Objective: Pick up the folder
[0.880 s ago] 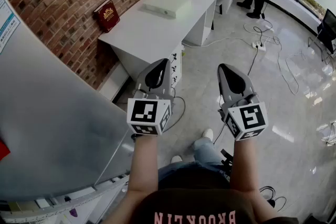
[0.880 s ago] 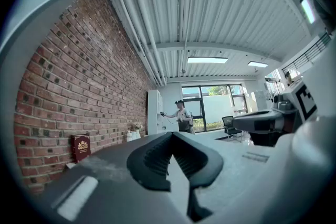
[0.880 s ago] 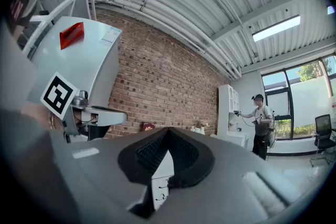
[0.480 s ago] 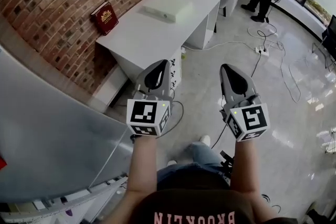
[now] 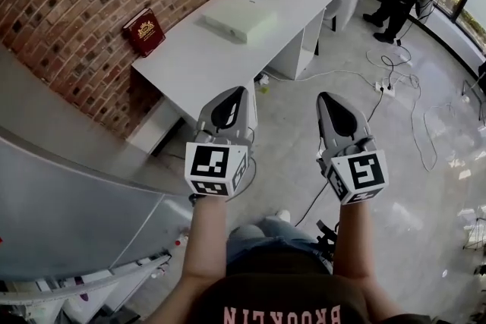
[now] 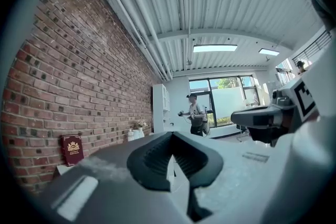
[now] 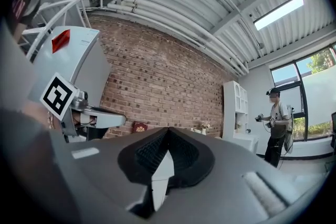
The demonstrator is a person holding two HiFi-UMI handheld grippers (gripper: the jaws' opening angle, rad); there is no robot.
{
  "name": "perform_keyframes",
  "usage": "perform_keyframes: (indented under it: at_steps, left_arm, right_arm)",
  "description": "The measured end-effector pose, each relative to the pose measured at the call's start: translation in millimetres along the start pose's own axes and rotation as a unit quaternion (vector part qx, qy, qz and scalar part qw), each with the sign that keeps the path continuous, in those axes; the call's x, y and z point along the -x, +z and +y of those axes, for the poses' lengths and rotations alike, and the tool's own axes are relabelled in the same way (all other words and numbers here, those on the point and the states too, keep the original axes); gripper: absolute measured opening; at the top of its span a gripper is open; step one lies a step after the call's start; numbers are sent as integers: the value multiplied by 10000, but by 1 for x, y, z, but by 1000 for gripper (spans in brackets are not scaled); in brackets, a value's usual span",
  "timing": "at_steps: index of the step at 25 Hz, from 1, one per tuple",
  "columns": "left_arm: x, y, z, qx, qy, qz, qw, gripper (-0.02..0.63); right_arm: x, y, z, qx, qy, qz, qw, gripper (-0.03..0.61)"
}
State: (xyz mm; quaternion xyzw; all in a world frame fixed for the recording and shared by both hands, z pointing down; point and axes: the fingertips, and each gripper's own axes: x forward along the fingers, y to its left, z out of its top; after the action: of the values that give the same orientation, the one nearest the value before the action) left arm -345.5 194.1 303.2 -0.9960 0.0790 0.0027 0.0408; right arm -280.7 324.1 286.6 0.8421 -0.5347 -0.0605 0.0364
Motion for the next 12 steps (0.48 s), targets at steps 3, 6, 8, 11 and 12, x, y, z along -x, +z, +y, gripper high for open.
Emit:
perform_keyframes:
  at_steps: [3, 6, 8, 11, 12]
  left_arm:
    - [-22, -1, -11, 77, 12, 31, 10000, -3]
    - [-41, -1, -16, 79, 11, 92, 9999, -3]
    - [-53, 0, -18, 52, 7, 109, 9999, -3]
    - [-71, 1, -20, 44, 12, 84, 10000, -3]
    - [-78, 0, -20, 46, 14, 82, 10000, -3]
  right_arm:
    - [-4, -4, -27, -77, -4, -21, 10000, 2]
    - [-9, -7, -47, -168, -28, -4, 9999, 2]
    - [-11, -9, -57, -188, -42, 1, 9998, 2]
    - [-16, -14, -75, -248, -75, -5, 9997, 2]
    - [-20, -15, -81, -252, -75, -3, 9997, 2]
